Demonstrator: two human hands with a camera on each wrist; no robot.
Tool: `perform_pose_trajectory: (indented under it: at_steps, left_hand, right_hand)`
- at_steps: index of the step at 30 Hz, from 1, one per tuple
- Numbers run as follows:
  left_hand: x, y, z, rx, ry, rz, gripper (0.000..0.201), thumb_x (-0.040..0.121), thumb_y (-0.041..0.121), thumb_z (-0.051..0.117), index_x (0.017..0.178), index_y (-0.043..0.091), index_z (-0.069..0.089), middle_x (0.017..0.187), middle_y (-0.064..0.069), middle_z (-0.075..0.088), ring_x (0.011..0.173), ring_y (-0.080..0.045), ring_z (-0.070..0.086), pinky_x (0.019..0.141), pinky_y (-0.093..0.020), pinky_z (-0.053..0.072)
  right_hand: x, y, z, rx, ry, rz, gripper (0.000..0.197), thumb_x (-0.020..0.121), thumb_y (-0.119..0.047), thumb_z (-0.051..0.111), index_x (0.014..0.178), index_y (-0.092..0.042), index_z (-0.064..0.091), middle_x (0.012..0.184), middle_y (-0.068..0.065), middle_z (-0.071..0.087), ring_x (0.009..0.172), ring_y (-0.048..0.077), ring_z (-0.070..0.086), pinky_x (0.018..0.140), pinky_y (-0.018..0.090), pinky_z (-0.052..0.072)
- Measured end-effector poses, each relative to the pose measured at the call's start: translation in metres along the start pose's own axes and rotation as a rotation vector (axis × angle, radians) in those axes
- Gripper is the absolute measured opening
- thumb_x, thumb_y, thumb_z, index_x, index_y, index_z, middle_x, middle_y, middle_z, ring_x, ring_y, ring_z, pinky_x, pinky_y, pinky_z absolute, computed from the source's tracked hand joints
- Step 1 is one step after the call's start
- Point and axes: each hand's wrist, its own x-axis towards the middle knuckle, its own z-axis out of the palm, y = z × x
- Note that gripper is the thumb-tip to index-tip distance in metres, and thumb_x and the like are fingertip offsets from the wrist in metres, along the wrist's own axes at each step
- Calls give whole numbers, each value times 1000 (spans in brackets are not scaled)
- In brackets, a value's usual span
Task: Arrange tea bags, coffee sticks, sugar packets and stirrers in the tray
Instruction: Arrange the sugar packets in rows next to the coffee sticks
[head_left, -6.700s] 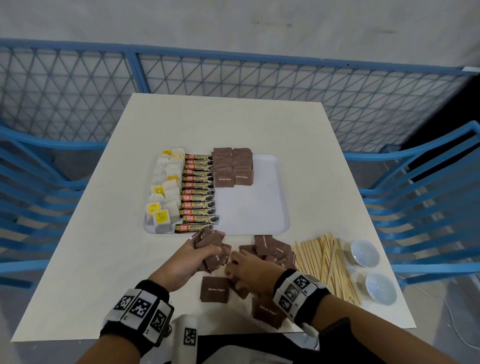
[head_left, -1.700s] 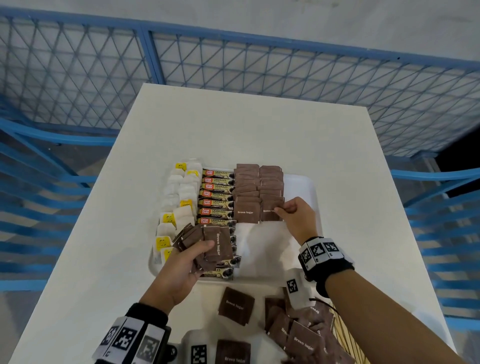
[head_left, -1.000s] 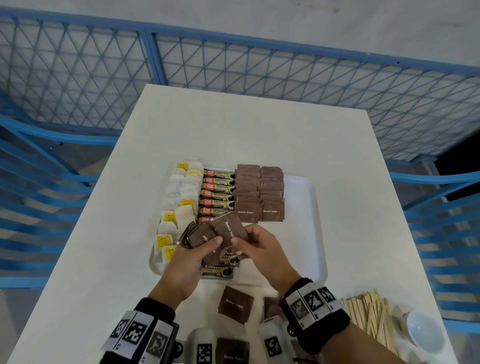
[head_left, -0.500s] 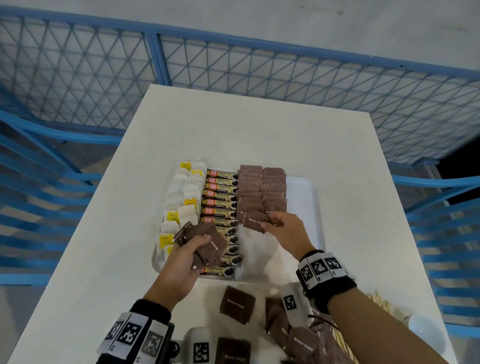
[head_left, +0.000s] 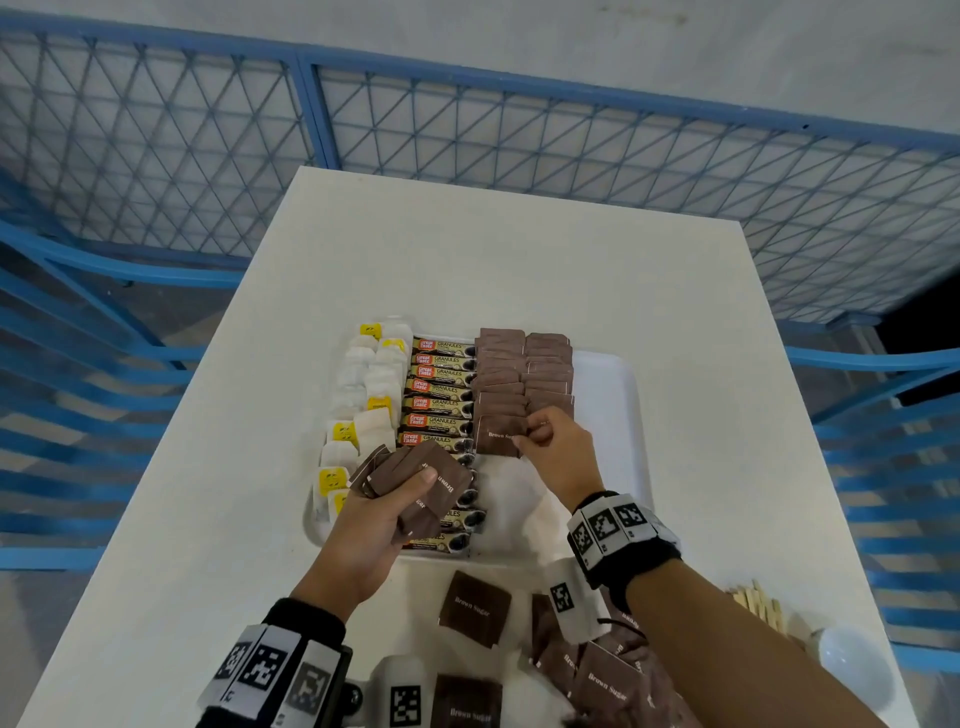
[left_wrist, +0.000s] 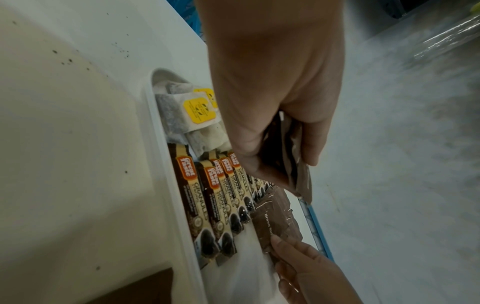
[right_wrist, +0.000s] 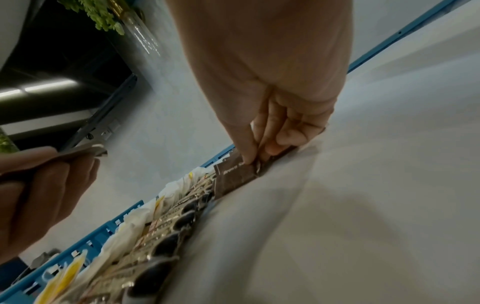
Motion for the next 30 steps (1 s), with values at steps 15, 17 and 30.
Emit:
perform_pose_trajectory:
  at_steps: [15,17,30]
  left_hand:
    - [-2,-1,6,18,-37,36,25,84,3,59,107,12,64,81,-1,74,73,-12,71,53,-25,54]
    - [-3,0,8,25,-56,41,25,86,2,57,109,9,63,78,0,74,70,-10,70,50,-23,52]
    - [0,-6,7,15,-42,6,22,80,8,64,101,12,65,83,-6,72,67,-14,70,57,-25,57]
  right_hand:
    - [-54,-45,2,140,-520,-58,24,91,-37,54,92,-15,63,78,-6,62,65,-5,52,65,10,40]
    - [-58,-42,7,248,-514,-33,3,87,-22,63,87,-21,61,76,-12,60,63,-7,52,64,9,41]
    - [-65,-22,3,160,-165,-445,16,75,1,71,89,-5,69,98,2,58,89,10,63,82,15,53]
